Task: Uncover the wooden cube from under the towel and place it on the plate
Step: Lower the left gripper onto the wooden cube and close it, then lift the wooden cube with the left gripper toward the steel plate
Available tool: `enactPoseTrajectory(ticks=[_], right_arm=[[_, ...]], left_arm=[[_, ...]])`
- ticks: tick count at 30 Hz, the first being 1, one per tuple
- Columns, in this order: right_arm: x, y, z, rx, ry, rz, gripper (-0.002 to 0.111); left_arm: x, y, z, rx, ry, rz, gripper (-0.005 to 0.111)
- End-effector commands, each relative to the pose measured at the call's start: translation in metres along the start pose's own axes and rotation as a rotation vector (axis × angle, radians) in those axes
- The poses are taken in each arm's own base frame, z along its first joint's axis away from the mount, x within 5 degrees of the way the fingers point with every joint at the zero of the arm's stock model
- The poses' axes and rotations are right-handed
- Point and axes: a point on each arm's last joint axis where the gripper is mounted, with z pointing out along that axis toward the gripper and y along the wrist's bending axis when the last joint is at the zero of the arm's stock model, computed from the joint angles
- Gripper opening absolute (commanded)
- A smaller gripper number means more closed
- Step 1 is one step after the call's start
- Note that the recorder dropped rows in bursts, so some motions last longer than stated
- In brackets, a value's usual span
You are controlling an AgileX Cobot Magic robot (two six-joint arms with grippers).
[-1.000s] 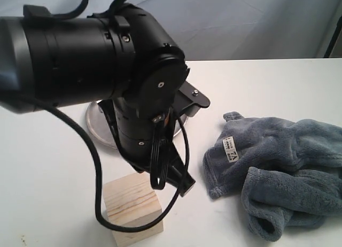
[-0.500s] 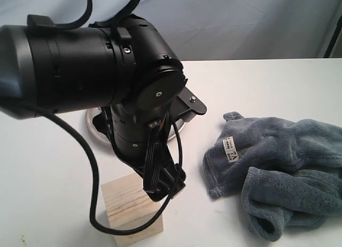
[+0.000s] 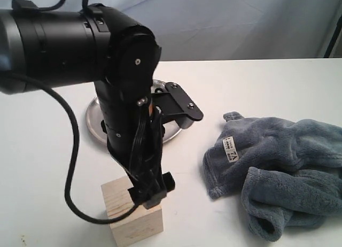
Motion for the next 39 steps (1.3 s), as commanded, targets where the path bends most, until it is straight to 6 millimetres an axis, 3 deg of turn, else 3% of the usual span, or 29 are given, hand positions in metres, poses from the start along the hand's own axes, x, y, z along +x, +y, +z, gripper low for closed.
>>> enactPoseTrajectory(ticks=[1, 5, 11, 19, 30, 39], right_arm=[[0.002, 0.000, 0.000, -0.001, 0.008, 0.009, 0.003], [0.002, 0.000, 0.000, -0.001, 0.008, 0.009, 0.003], [0.002, 0.000, 0.000, -0.001, 0.008, 0.009, 0.003], [0.002, 0.000, 0.000, -0.001, 0.008, 0.009, 0.003], [0.002, 0.000, 0.000, -0.001, 0.008, 0.009, 0.003], [0.002, 0.000, 0.000, -0.001, 0.008, 0.009, 0.003]], left_arm=[[0.009, 0.015, 0.000, 0.024, -0.008, 0.068, 0.104], [0.020, 0.013, 0.027, 0.021, 0.034, 0.208, 0.104], [0.011, 0.009, 0.042, 0.049, -0.130, 0.221, 0.104], [0.018, 0.007, 0.066, 0.067, -0.055, 0.224, 0.104], [0.016, 0.009, 0.081, 0.026, -0.142, 0.100, 0.105], [0.029, 0.004, 0.098, 0.037, -0.135, 0.079, 0.105]])
